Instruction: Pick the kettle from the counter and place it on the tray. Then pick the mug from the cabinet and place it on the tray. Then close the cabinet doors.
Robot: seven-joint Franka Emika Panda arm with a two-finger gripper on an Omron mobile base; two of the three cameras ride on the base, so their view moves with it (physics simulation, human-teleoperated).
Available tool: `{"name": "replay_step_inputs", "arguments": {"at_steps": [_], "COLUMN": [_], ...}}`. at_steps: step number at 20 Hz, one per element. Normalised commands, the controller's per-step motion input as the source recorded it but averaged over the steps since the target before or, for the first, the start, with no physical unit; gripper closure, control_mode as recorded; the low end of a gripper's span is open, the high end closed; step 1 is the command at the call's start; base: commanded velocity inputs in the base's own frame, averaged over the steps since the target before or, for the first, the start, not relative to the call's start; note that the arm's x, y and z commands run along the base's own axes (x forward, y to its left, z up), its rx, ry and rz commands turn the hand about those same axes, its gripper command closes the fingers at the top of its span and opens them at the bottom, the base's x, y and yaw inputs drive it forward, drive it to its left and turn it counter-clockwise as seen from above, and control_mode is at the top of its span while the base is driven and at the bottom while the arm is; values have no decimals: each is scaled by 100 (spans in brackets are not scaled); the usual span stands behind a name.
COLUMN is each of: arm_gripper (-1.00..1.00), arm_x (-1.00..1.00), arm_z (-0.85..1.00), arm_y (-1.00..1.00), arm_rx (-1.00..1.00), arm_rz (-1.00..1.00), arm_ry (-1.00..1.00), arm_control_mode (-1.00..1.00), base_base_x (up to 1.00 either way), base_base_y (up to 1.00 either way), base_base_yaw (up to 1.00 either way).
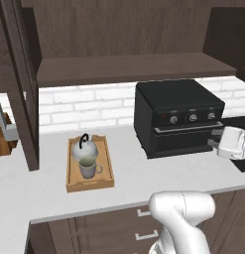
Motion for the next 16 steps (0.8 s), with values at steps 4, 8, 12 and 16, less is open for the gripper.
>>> {"name": "replay_step_inputs", "arguments": {"at_steps": [4, 8, 12, 16], "arm_gripper": [-100, -100, -100, -100], "arm_x": [0, 0, 0, 0], "arm_z": [0, 14, 21, 30], "arm_y": [-60, -74, -78, -67], "arm_rx": [19, 8, 6, 3], "arm_rz": [0, 4, 0, 0], "arm_ry": [-20, -20, -23, -11], "arm_control_mode": [-100, -100, -100, -100], "base_base_x": [0, 0, 0, 0], "base_base_y": [0, 0, 0, 0], "base_base_yaw": [0, 0, 0, 0]}}
